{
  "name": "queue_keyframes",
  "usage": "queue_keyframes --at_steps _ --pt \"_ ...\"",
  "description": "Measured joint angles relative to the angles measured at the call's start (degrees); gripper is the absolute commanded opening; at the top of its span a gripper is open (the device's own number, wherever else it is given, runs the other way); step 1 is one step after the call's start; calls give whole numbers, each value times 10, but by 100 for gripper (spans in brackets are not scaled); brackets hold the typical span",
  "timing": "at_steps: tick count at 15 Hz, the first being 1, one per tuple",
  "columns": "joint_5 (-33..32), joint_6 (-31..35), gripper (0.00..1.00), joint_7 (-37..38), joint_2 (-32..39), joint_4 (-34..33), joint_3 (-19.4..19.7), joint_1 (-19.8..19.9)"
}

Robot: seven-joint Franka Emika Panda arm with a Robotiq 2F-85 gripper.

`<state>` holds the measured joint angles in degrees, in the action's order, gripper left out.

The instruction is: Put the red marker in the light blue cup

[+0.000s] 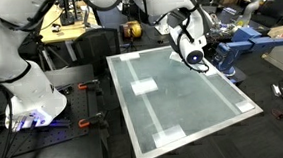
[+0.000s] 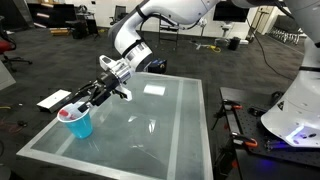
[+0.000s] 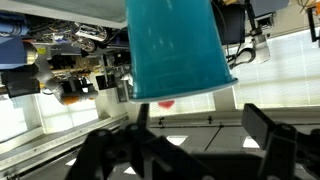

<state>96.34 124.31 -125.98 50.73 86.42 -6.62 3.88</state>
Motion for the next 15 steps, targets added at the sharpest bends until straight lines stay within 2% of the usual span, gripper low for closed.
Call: queue_keyframes --at_steps 15 --pt "18 0 100 -74 -31 -3 0 -15"
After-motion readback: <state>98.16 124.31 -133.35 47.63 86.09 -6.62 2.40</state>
